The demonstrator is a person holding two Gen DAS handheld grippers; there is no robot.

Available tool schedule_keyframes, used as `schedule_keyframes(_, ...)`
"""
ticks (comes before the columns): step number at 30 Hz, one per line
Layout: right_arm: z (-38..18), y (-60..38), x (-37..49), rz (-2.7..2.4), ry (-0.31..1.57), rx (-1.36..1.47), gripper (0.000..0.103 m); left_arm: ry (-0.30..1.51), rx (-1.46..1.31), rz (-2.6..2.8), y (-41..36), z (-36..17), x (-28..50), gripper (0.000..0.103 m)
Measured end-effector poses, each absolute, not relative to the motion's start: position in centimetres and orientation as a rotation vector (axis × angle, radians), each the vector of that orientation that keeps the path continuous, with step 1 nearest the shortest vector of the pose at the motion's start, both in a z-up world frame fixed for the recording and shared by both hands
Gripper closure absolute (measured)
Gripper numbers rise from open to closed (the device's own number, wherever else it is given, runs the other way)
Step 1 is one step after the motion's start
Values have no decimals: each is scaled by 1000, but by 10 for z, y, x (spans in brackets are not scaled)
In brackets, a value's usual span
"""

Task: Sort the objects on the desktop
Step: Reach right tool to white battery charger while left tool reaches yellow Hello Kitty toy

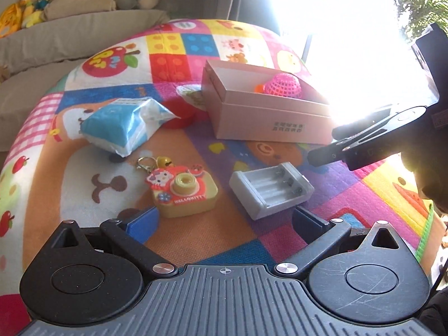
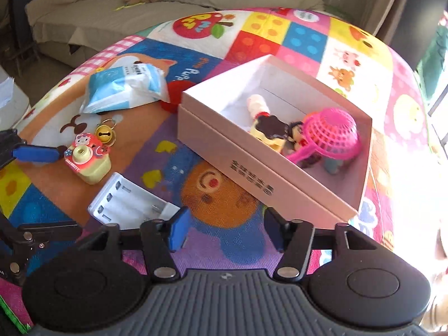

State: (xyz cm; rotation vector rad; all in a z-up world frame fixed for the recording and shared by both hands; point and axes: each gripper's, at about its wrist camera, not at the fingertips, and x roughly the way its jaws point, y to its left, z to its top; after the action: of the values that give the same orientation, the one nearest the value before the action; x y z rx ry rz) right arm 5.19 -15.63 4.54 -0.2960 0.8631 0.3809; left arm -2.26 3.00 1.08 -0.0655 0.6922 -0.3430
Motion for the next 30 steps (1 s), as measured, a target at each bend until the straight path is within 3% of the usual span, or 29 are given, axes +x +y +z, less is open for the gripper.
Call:
schedule_keyframes(2, 41, -181, 43, 332, 848, -196, 18, 706, -75, -397, 22, 14, -22, 0)
schedule_keyframes(9, 20, -229, 19, 179, 806, -1, 13, 726, 6, -522, -28, 13, -5, 0)
schedule_keyframes(13, 16, -239, 15, 131, 779, 40, 2, 724, -18, -617, -45, 15, 1, 0)
schedule_keyframes(20, 2, -245, 14, 115, 787, 109, 0, 615, 86, -323, -19, 28, -10, 0)
schedule_keyframes(30, -4, -236, 9, 73, 747, 89, 0, 725, 45, -75, 21, 7, 12, 0)
